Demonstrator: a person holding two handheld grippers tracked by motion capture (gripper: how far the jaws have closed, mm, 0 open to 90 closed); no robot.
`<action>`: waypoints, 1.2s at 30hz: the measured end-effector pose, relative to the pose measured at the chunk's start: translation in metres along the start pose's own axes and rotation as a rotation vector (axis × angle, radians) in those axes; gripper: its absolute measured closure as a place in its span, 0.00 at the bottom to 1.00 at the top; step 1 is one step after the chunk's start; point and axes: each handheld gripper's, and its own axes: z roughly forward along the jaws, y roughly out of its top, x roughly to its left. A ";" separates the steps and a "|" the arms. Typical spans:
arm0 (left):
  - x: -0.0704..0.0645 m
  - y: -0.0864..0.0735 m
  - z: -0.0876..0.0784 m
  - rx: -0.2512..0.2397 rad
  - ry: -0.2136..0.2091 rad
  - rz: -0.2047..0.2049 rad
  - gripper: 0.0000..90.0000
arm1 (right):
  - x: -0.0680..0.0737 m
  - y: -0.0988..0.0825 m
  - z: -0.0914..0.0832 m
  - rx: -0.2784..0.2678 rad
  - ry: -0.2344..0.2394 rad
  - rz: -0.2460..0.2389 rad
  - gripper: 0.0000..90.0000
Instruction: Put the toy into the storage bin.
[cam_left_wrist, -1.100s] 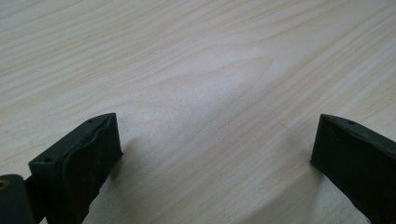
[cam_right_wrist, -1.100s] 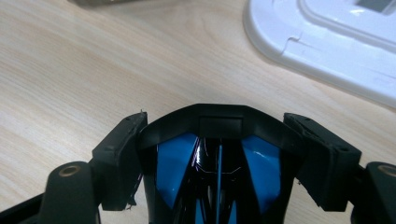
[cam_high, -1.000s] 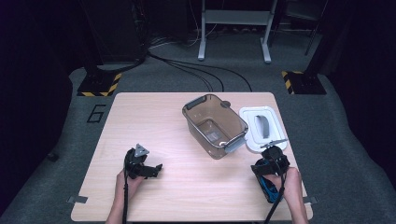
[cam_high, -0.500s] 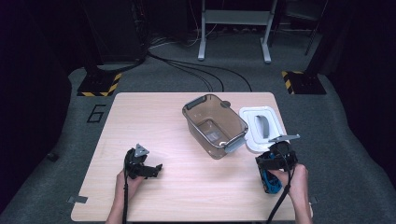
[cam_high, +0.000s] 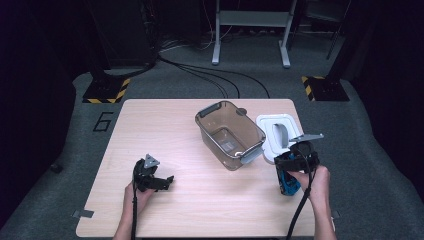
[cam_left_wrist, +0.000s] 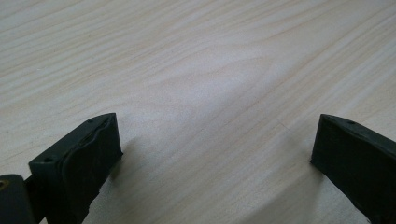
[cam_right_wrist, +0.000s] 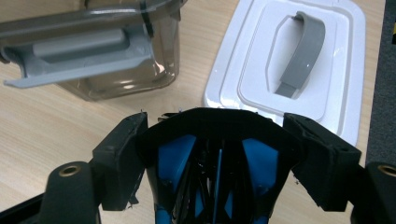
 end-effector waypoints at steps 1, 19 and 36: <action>0.000 0.000 0.000 -0.001 0.000 0.000 0.02 | -0.001 0.002 0.000 -0.006 0.002 -0.011 0.27; 0.000 0.000 0.000 0.000 0.000 0.001 0.02 | -0.009 0.041 0.009 -0.036 -0.012 -0.008 0.27; 0.000 0.000 0.000 -0.001 0.000 0.000 0.02 | -0.017 0.071 0.013 -0.052 -0.047 0.009 0.27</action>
